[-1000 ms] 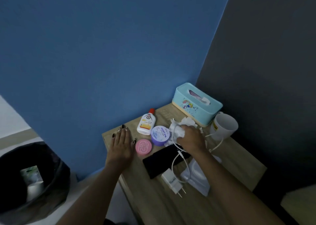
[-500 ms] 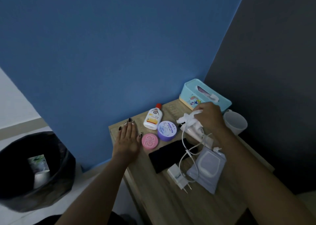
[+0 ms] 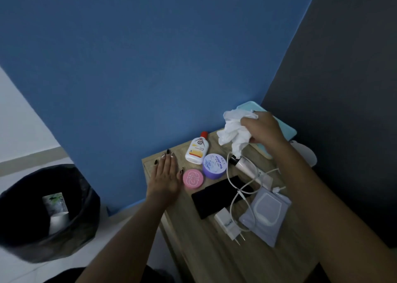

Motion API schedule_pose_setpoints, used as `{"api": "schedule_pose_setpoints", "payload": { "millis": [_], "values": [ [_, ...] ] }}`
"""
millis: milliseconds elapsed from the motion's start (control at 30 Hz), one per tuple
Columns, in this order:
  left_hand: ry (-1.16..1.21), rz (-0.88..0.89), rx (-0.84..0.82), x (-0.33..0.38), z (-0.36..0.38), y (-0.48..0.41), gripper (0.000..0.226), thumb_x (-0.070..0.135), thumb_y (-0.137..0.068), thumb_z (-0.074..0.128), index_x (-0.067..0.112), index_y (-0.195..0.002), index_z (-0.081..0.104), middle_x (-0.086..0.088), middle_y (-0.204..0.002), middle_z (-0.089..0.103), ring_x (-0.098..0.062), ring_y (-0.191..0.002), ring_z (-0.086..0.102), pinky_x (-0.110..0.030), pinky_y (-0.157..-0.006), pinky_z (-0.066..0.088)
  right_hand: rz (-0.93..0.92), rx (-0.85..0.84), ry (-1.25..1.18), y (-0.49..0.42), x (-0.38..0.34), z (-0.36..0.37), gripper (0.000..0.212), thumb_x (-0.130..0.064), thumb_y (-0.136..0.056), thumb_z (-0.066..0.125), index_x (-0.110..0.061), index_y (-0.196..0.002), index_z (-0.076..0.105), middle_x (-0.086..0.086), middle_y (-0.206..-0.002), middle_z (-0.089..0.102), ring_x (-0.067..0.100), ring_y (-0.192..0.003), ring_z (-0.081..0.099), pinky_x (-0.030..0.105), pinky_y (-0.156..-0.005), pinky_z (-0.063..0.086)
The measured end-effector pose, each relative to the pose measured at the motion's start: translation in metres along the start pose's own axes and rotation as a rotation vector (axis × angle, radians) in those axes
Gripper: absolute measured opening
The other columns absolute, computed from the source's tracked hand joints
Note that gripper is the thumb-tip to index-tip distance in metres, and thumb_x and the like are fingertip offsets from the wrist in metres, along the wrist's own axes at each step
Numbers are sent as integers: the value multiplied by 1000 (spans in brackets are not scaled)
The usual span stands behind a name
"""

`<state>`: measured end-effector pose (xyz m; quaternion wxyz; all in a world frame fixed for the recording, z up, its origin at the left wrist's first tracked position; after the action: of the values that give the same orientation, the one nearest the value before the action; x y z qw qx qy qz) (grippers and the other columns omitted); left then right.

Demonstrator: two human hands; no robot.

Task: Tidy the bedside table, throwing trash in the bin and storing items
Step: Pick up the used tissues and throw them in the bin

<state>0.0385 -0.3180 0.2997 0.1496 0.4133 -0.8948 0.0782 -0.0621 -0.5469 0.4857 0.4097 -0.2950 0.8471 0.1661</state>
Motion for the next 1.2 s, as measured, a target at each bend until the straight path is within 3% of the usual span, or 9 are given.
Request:
{"api": "schedule_pose_setpoints", "payload": {
  "millis": [133, 200, 267, 433, 567, 700, 767, 900, 1200],
  "values": [
    [-20, 2, -8, 1, 1, 0, 71, 42, -91, 15, -4, -139, 39, -22, -145, 42, -40, -135, 39, -50, -110, 19, -57, -22, 79, 15, -1, 22, 21, -20, -77, 53, -2, -75, 63, 15, -75, 66, 25, -67, 57, 36, -61, 46],
    [5, 8, -31, 3, 1, 0, 78, 48, -88, 2, 1, -148, 19, -18, -157, 20, -34, -146, 16, -40, -115, 1, -69, -38, 130, 20, -5, 30, 17, -20, -78, 52, -8, -68, 59, 11, -65, 58, 23, -60, 50, 31, -55, 37],
    [39, 3, -59, -3, 0, -1, 70, 48, -95, 7, 5, -151, 7, -14, -160, 6, -28, -149, 2, -34, -118, -6, -80, -56, 161, 25, -10, 40, 17, -20, -78, 54, -8, -67, 57, 7, -62, 53, 23, -59, 47, 30, -53, 34],
    [187, 63, -21, -30, -49, 16, 53, 35, -101, 34, 10, -148, 27, -11, -154, 31, -25, -142, 27, -33, -117, 22, -155, -123, 178, 45, -33, 78, 36, -35, -67, 51, -2, -78, 62, 9, -68, 64, 28, -72, 61, 31, -60, 43],
    [215, 17, 147, -95, -109, 64, 41, 31, -99, 40, 18, -138, 45, -4, -138, 52, -24, -125, 50, -37, -98, 45, -229, -267, 116, 79, -61, 138, 16, -20, -80, 62, -5, -77, 66, 8, -73, 70, 22, -68, 64, 29, -59, 46],
    [167, -117, 256, -191, -133, 130, 38, 34, -95, 37, 19, -123, 57, -4, -118, 64, -24, -105, 61, -33, -83, 48, -264, -519, 125, 124, -80, 231, 15, -14, -81, 63, -12, -66, 60, -1, -62, 60, 11, -57, 54, 15, -45, 37],
    [199, -244, 313, -248, -131, 161, 42, 37, -92, 34, 17, -119, 59, -6, -113, 65, -26, -98, 64, -34, -79, 51, -281, -606, 125, 147, -86, 285, 13, -23, -73, 66, -14, -67, 60, -1, -64, 64, 15, -63, 62, 22, -52, 43],
    [253, -561, 473, -346, -116, 201, 28, 19, -96, 44, 12, -119, 60, -9, -116, 64, -28, -103, 61, -34, -81, 48, -315, -768, 145, 186, -95, 385, 30, -35, -57, 54, -9, -71, 61, 6, -71, 69, 23, -69, 67, 29, -58, 46],
    [312, -839, 601, -464, -77, 193, 35, 21, -99, 40, 8, -130, 49, -13, -133, 51, -27, -122, 49, -35, -99, 39, -449, -830, 218, 208, -112, 536, 16, -19, -78, 64, -3, -80, 60, 5, -74, 61, 20, -69, 56, 27, -51, 37]
  ]
}}
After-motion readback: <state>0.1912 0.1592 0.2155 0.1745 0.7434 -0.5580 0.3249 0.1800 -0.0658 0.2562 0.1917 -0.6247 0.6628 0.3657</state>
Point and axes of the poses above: each hand's wrist, its own y-axis away from the middle knuckle, its own z-axis out of the palm, x = y × z, the point moved 9 cm from there along -y, towards the middle knuckle
